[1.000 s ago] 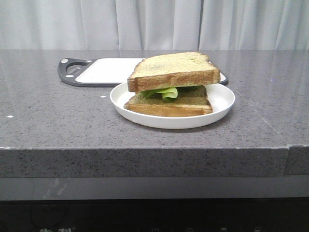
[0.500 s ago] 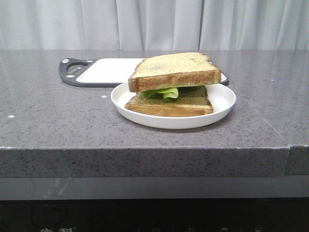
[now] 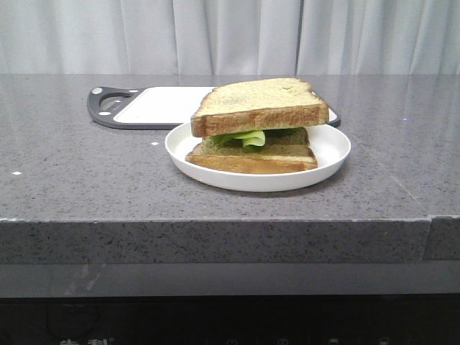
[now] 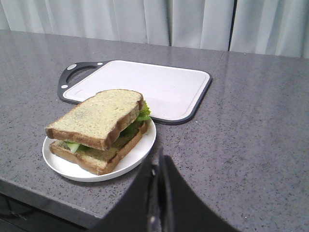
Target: Left arm grabs bread, right arm adds lettuce
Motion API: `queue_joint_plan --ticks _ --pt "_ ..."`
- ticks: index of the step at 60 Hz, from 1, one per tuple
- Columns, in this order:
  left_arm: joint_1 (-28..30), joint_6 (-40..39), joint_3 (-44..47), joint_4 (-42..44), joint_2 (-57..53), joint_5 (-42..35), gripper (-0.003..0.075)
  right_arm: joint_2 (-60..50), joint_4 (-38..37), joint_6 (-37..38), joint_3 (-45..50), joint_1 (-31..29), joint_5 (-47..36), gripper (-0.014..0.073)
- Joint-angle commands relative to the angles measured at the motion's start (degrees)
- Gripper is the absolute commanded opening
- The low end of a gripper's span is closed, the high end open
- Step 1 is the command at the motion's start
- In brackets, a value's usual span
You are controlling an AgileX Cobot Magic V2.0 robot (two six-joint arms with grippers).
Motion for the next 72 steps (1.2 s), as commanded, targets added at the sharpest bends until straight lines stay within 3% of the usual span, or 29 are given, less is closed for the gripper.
queue_joint_plan --ticks 1,7,72 --pt "0.32 -0.61 0.82 -1.63 -1.08 -7.78 -0.002 0.55 -0.56 -0.15 -1.34 -0.36 -4.23 -0.0058" --pt "0.32 -0.61 3.18 -2.39 -1.08 -11.25 -0.002 0.55 -0.56 -0.15 -1.34 -0.36 -4.23 -0.0058" --pt "0.32 -0.61 3.05 -2.23 -1.08 -10.9 -0.002 0.55 -0.56 -0.15 -1.34 -0.36 -4.23 -0.0058"
